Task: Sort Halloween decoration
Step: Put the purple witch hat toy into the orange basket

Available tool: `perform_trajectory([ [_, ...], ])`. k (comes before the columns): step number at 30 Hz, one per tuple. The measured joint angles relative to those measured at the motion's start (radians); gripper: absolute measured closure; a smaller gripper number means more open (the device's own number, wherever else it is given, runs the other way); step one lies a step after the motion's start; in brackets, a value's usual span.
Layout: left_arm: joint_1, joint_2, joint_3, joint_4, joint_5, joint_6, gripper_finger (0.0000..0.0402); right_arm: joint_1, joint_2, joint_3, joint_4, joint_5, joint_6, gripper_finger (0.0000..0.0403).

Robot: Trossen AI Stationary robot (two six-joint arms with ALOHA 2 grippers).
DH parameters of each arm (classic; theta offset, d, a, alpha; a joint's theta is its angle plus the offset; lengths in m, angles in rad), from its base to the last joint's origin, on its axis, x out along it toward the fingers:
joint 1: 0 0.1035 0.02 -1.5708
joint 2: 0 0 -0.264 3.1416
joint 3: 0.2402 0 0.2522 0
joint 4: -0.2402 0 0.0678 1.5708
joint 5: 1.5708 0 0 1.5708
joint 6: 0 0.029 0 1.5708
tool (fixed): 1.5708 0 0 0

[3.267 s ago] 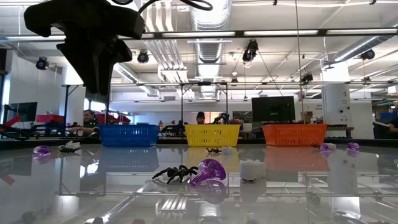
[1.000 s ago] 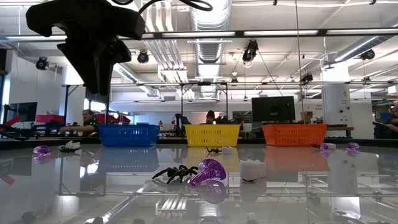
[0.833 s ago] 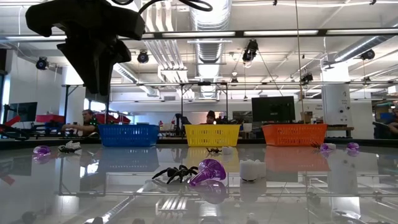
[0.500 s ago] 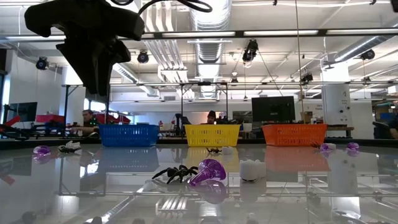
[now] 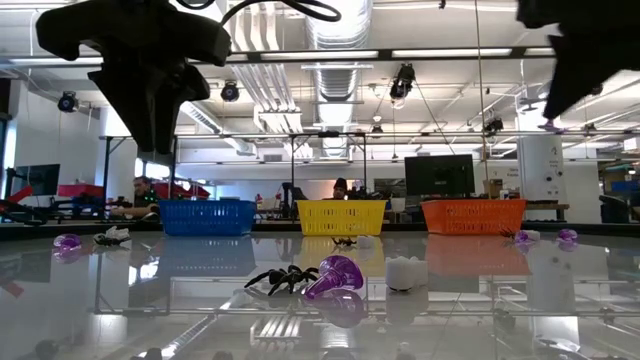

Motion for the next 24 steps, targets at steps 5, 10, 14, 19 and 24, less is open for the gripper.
perform_trajectory([
  [5, 0.000, 0.000, 0.000, -0.001, 0.000, 0.007, 0.0287, -0.169, -0.078, 0.000, 0.002, 0.014, -0.177, 0.0394],
  [10, 0.000, 0.000, 0.000, -0.001, -0.001, 0.011, 0.0287, -0.361, -0.131, 0.000, 0.012, 0.015, -0.365, 0.0394],
  [14, 0.000, 0.000, 0.000, -0.004, -0.001, 0.011, 0.0287, -0.514, -0.152, 0.000, 0.035, 0.013, -0.524, 0.0394],
  [19, 0.000, 0.000, 0.000, -0.033, -0.002, 0.007, 0.0287, -0.705, -0.152, -0.003, 0.129, -0.036, -0.746, 0.0394],
  [24, 0.000, 0.000, 0.000, -0.054, -0.002, -0.031, 0.0287, -0.873, -0.120, -0.008, 0.262, -0.127, -0.954, 0.0394],
])
